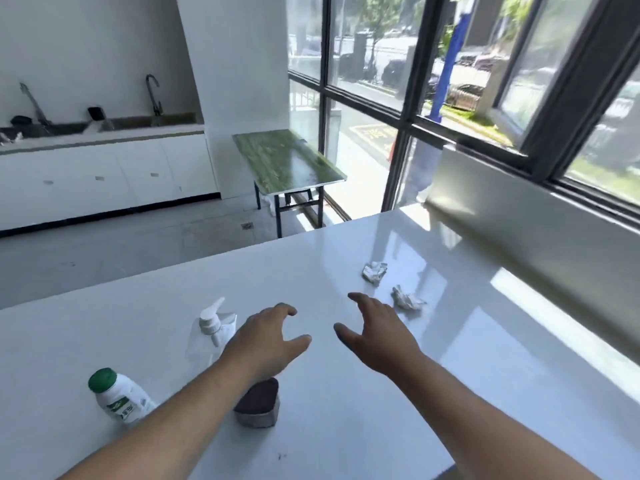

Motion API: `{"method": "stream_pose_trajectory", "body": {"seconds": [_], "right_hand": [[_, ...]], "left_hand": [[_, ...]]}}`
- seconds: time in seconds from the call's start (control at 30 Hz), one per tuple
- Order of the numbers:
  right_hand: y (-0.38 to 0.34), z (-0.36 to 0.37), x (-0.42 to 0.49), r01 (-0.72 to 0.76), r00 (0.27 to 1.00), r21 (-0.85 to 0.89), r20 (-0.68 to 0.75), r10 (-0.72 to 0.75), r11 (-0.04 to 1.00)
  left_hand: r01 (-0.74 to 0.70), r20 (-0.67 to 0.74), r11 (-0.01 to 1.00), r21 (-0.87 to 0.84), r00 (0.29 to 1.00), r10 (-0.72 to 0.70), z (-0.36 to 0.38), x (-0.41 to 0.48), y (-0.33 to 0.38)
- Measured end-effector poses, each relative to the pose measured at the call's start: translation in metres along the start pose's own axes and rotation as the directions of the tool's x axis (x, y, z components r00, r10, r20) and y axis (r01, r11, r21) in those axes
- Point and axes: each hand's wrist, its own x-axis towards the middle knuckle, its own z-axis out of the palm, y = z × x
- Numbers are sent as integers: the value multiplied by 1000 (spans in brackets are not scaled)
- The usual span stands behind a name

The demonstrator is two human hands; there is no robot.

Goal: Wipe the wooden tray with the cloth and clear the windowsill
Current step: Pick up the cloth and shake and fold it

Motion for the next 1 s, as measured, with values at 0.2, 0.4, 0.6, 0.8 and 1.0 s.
{"method": "stream_pose_trajectory", "body": {"seconds": [0.2, 0.4, 0.6, 0.8, 1.0], "right_hand": [[63, -49, -158, -292, 927, -44, -260, 271, 955], [129, -103, -337, -590, 722, 7, -442, 532, 807], [185, -165, -490, -705, 437, 212, -623, 649, 677], [275, -187, -603, -733, 267, 359, -630, 729, 578], [384, -178, -682, -738, 228, 454, -528, 818, 499]], "left_hand": [[-358, 94, 933, -42, 928, 361, 49, -36, 91], [-608, 296, 781, -141, 727, 619, 132, -129, 205], [-772, 328, 604, -198, 528, 783, 188, -216, 330], [-848, 381, 494, -191, 399, 834, 273, -293, 433], [-855, 519, 495, -153, 357, 777, 385, -362, 500]]}}
